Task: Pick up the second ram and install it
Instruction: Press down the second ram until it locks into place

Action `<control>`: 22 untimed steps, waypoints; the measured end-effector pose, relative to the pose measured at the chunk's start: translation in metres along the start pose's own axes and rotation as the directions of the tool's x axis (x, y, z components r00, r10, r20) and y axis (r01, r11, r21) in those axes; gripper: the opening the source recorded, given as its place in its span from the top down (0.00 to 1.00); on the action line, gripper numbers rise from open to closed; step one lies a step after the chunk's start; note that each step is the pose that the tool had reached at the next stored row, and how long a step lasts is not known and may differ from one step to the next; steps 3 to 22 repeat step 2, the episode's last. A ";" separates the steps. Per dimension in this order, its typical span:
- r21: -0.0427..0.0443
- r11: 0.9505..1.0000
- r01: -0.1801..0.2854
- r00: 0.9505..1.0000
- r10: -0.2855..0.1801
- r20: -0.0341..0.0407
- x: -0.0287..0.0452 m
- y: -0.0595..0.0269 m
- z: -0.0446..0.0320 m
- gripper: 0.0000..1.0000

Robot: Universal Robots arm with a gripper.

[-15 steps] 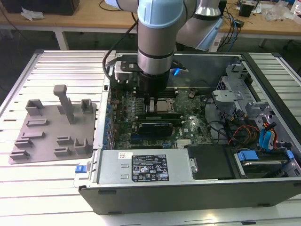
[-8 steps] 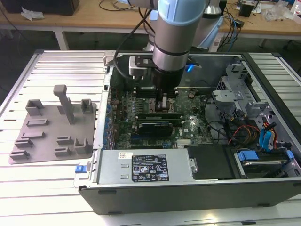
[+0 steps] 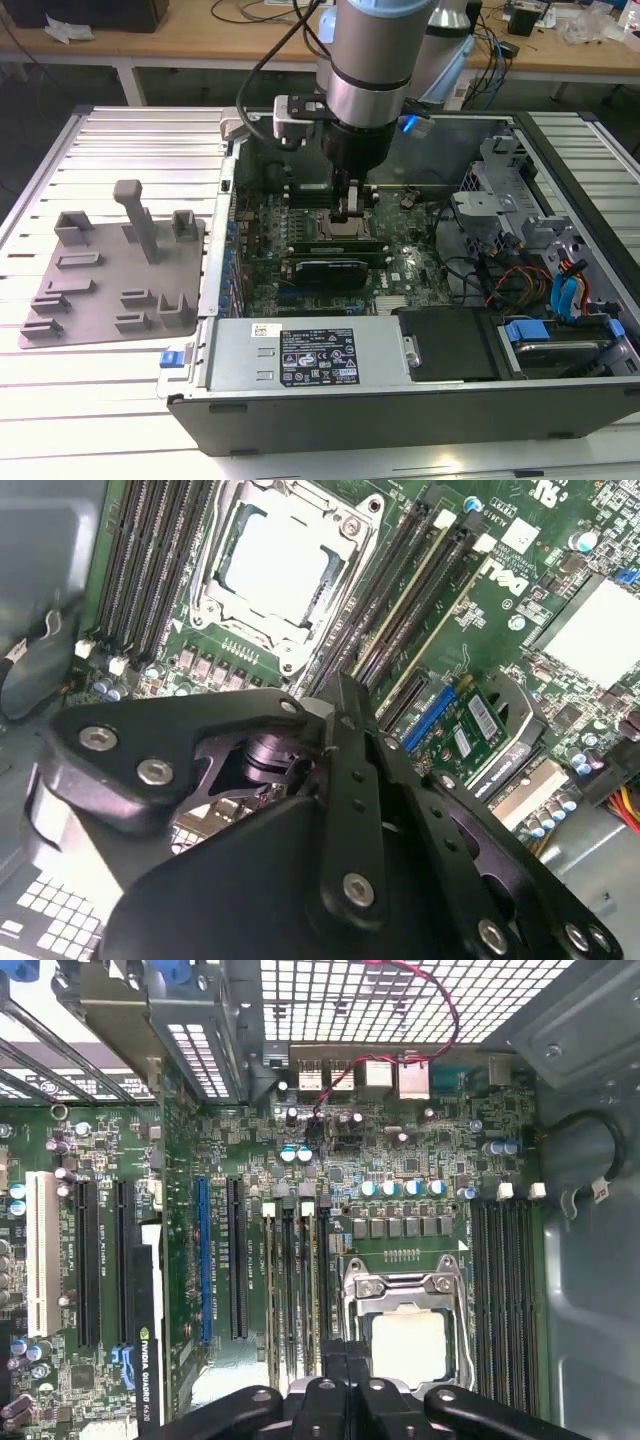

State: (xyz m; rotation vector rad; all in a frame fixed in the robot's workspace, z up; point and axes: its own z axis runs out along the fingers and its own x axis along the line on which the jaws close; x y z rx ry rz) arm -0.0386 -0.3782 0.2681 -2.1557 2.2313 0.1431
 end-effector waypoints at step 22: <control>0.000 1.000 0.000 1.000 0.000 0.000 0.0000 0.0000 0.0000 0.92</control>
